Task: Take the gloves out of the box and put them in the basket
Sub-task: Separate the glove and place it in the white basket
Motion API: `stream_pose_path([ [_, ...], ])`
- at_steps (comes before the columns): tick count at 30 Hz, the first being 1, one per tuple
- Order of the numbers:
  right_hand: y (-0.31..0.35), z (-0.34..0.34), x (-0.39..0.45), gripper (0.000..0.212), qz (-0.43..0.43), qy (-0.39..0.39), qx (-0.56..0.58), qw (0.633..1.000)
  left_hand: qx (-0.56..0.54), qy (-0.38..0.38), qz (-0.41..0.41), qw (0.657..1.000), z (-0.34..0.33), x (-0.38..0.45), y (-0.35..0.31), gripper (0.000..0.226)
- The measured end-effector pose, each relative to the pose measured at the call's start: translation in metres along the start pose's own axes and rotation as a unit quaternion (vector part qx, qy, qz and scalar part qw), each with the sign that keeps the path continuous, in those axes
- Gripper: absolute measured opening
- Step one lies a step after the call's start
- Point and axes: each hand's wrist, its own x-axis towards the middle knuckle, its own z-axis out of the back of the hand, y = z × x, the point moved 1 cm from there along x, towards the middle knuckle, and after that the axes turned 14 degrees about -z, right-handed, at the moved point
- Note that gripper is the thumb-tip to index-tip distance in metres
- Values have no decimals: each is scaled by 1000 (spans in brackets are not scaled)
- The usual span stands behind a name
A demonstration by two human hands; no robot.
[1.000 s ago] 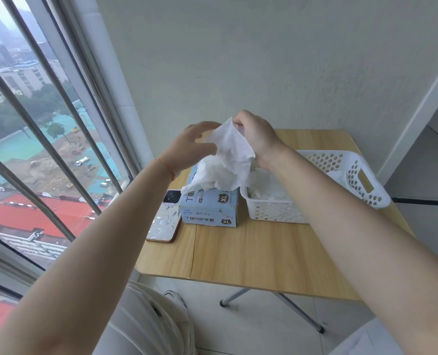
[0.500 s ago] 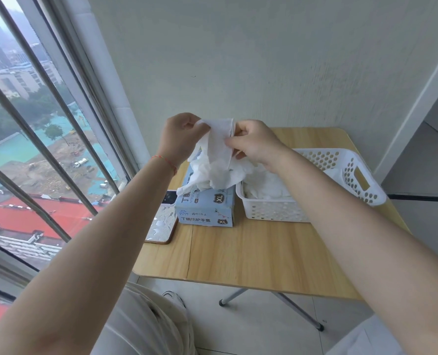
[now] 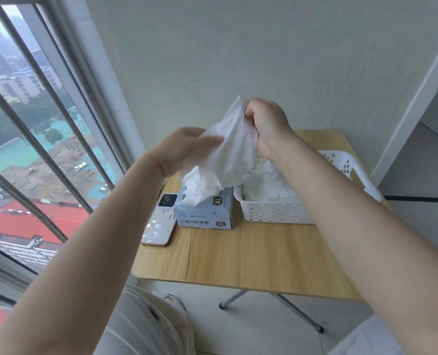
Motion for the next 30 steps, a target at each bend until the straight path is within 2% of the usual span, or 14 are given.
stream_pose_path([
  [2,-1,1,-3,34,-32,20,49,998,-18,90,59,994,1,-8,10,22],
  [4,2,2,-8,28,-54,46,71,995,-9,124,79,989,-1,-14,11,14],
  [7,7,3,-12,27,-63,50,75,994,-47,77,66,994,5,-16,10,12],
  [10,9,9,-8,35,-85,44,100,990,-83,35,29,996,13,-17,2,32],
  [12,9,12,-8,40,-92,56,119,987,-88,16,-3,996,17,-18,-3,17],
  [15,9,14,-8,27,-98,55,117,987,-92,-18,-36,995,21,-16,-9,51],
  [18,3,19,-5,22,-111,38,83,990,-97,-12,-50,994,20,-13,-11,52],
  [22,-13,35,-4,10,-147,-1,-21,989,-24,31,42,998,11,-6,2,14],
  [23,-19,41,-3,4,-165,4,-57,985,-1,42,75,996,9,-3,8,12],
  [25,-31,51,-3,27,-196,1,-109,975,43,68,114,990,4,5,18,17],
  [26,-34,55,-4,30,-198,-4,-125,972,66,90,119,987,0,10,20,20],
  [30,-44,79,-1,11,-182,-35,-212,960,156,149,115,970,-22,30,11,28],
])
